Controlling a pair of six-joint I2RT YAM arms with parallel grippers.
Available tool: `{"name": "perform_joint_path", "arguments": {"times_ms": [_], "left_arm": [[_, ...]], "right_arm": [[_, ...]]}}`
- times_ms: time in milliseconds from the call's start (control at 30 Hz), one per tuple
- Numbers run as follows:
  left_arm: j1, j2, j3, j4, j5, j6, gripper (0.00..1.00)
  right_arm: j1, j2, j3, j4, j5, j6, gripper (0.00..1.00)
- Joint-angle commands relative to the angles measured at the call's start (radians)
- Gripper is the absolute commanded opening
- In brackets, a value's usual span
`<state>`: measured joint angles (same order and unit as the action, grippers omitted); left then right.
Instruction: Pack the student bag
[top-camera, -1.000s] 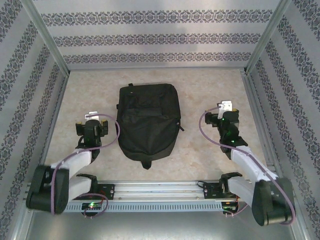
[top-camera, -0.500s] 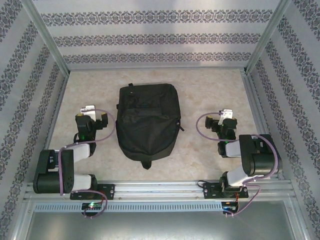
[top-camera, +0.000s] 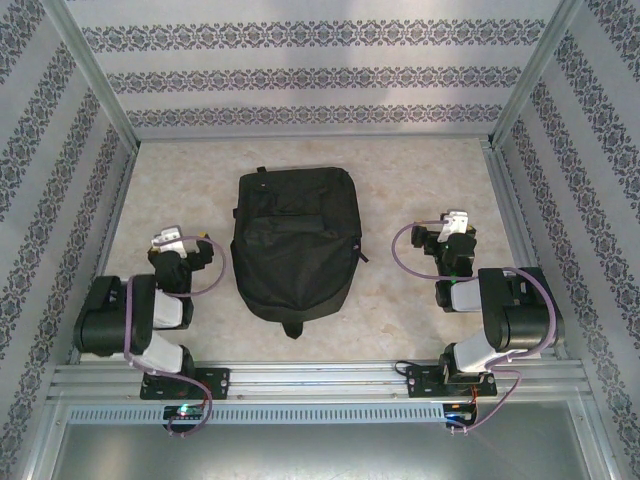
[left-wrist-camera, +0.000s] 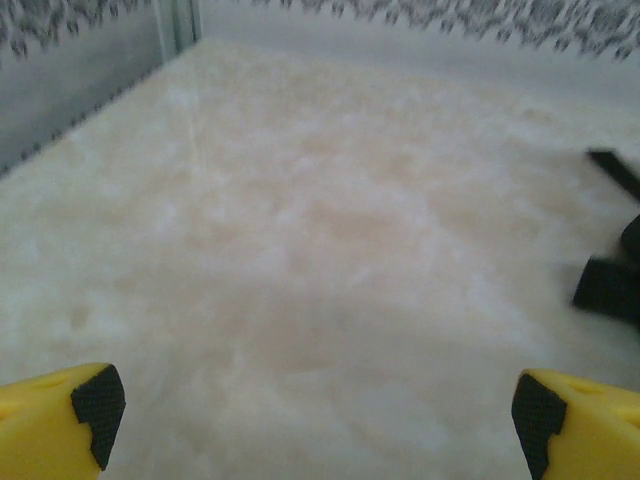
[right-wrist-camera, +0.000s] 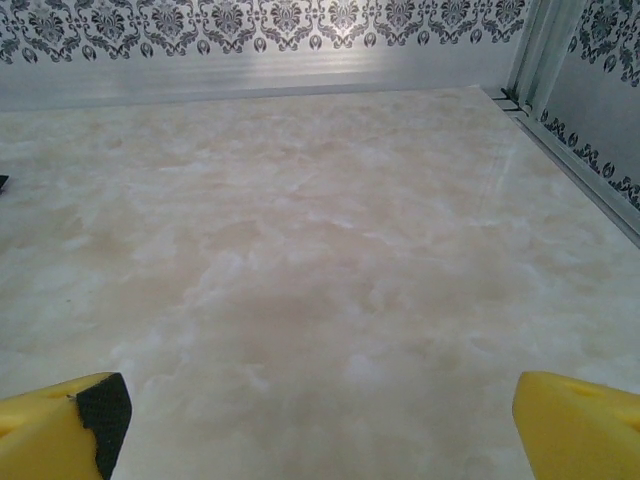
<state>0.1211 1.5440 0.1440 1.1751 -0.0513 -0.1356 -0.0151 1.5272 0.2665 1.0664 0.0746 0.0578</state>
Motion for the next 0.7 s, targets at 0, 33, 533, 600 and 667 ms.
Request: {"name": "perform_joint_path", "arguments": {"times_ms": [0,33,533,600,667], "left_arm": [[-0.034,0.082,0.074,0.134,0.222,0.085,1.0],[-0.041,0.103,0.088,0.153,0.326,0.12,1.0],[-0.089,0.073,0.009,0.22,-0.025,0.056,1.0],[-0.088,0.092,0.006,0.253,-0.025,0.056,1.0],[-0.088,0.086,0.001,0.251,-0.023,0.057,1.0]], "right_arm": [[0.011,0.009,0.018,0.034,0.0,0.015,0.98],[0.011,0.007,0.022,0.028,-0.007,0.013,0.98],[0.013,-0.011,-0.027,0.084,0.048,0.029,0.98],[0.012,-0.015,-0.041,0.101,0.052,0.029,0.98],[0.011,-0.01,-0.045,0.116,0.056,0.03,0.98]]}}
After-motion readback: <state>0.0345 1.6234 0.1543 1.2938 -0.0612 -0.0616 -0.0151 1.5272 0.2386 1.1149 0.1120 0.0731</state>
